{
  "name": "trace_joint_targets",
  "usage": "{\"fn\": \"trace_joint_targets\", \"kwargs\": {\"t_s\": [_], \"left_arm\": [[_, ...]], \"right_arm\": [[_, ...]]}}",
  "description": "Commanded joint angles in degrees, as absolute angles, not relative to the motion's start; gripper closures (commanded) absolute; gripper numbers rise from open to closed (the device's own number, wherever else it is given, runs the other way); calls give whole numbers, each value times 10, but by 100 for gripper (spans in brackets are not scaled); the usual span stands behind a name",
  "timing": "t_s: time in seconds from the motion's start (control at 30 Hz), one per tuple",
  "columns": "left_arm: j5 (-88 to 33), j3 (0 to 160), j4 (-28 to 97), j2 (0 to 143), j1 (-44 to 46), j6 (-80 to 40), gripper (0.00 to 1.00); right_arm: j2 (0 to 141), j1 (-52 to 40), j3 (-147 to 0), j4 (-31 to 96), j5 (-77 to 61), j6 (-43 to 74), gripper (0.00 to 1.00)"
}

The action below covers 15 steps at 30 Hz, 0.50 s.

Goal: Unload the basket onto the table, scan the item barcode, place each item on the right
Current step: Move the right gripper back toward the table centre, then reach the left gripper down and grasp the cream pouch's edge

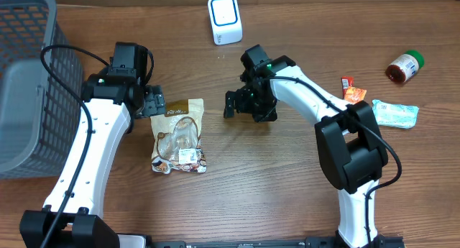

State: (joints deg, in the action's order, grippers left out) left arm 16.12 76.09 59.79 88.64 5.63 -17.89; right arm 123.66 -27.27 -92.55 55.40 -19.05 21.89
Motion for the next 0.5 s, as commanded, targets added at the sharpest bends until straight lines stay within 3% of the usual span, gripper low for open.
{"fn": "trace_joint_targets", "kwargs": {"t_s": [0.0,0.23,0.47], "left_arm": [[165,762,597,888,57,-178,0],[233,762,534,888,57,-109,0],[217,762,530,888,57,-98,0]], "right_arm": [[1235,-274,-923,551,-178,227,0],[1235,-273,-923,551,-178,227,0],[1235,-273,-923,551,-178,227,0]]}}
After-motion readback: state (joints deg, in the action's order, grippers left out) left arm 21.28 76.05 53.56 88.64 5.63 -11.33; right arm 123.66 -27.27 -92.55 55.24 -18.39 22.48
